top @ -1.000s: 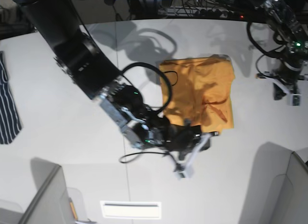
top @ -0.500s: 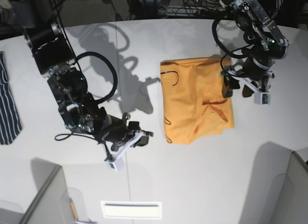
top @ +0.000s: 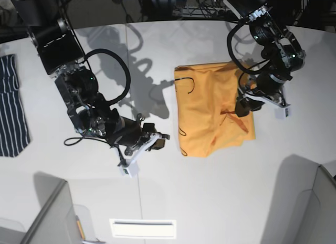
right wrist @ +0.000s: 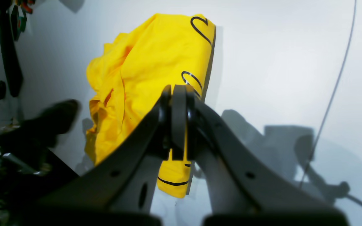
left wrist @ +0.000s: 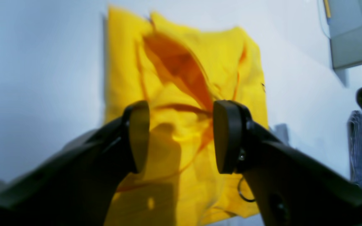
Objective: Fold the T-shirt properly
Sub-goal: 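Grasp the folded shirt edge with the left gripper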
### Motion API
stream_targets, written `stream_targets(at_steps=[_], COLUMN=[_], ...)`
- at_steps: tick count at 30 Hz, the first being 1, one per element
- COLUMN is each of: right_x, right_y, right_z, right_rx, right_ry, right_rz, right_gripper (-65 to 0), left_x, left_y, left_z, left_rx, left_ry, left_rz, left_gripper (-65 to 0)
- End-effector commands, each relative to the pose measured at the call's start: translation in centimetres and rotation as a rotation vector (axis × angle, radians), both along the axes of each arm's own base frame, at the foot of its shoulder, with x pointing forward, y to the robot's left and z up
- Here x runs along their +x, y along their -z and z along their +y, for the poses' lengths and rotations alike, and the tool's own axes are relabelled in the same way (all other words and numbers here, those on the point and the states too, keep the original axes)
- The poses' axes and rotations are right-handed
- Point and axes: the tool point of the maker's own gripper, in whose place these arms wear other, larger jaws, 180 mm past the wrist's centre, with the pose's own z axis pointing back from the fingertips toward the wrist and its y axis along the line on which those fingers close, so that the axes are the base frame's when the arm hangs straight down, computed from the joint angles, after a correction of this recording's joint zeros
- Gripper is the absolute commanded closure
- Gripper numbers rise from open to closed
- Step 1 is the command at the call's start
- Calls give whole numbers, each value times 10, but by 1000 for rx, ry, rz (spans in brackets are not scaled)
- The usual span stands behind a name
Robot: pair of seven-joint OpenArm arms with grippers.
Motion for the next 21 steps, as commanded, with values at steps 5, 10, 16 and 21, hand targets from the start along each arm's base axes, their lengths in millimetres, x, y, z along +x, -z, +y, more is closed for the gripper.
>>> stream_targets(at_steps=[5, 10, 16, 21], right_x=[9, 8, 8, 9], right_y=[-17, -17, -17, -17], right_z=[2, 2, 3, 2], right_rx=[20, 21, 22, 20], right_ry=[-3, -4, -5, -4], right_rz=[-54, -51, -51, -51], right_gripper=[0, 0, 0, 0], left_x=[22, 36, 51, 57], left_y=[-11, -16, -9, -10], left_z=[-1, -35, -52, -58], left_rx=[-53, -76, -153, -354], left_ry=[-77, -10, -39, -116], left_rz=[-90, -121, -101, -92], left_gripper=[-306, -306, -306, -303])
